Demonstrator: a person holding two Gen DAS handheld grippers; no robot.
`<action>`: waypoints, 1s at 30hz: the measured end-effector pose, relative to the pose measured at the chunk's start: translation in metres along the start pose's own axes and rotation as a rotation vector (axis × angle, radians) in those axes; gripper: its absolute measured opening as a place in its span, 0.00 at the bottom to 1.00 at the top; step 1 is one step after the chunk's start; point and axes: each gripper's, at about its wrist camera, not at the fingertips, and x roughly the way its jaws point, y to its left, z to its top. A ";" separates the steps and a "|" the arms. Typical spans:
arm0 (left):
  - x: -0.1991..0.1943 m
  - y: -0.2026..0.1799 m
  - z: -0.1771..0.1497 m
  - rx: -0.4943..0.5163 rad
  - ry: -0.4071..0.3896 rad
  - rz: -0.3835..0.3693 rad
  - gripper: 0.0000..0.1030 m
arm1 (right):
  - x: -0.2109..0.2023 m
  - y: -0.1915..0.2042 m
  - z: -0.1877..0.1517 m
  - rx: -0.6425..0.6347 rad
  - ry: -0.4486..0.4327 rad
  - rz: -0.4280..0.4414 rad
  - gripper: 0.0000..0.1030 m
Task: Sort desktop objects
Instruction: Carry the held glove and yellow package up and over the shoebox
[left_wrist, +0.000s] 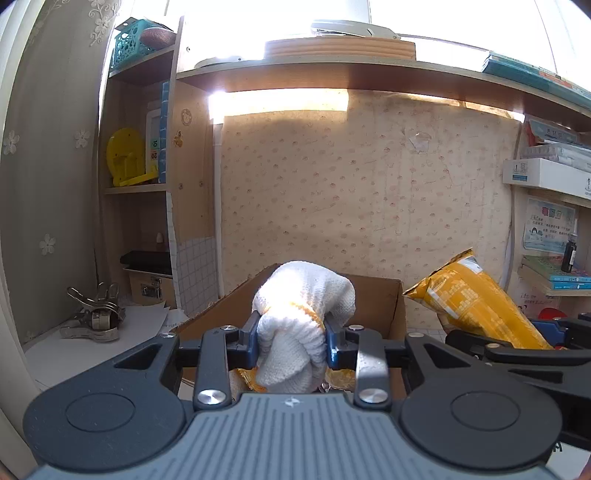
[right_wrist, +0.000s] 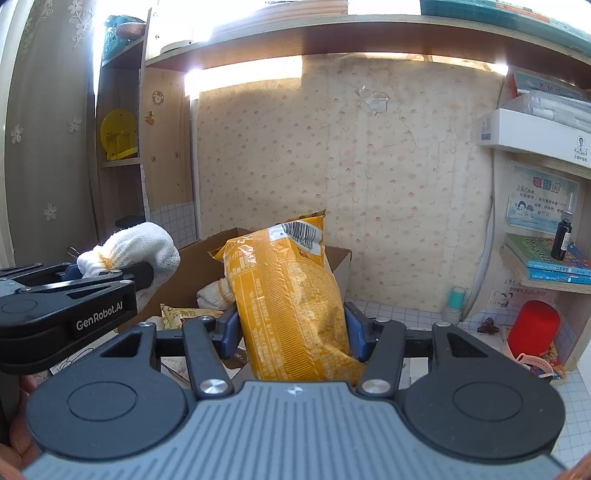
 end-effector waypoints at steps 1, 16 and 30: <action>0.002 0.002 0.000 -0.003 0.001 0.003 0.33 | 0.002 0.002 0.001 -0.004 0.002 0.000 0.53; 0.028 0.033 -0.002 -0.031 0.030 0.026 0.33 | 0.049 0.023 0.014 -0.036 0.041 0.019 0.53; 0.051 0.046 -0.004 -0.040 0.057 0.034 0.33 | 0.092 0.034 0.019 -0.061 0.085 0.028 0.53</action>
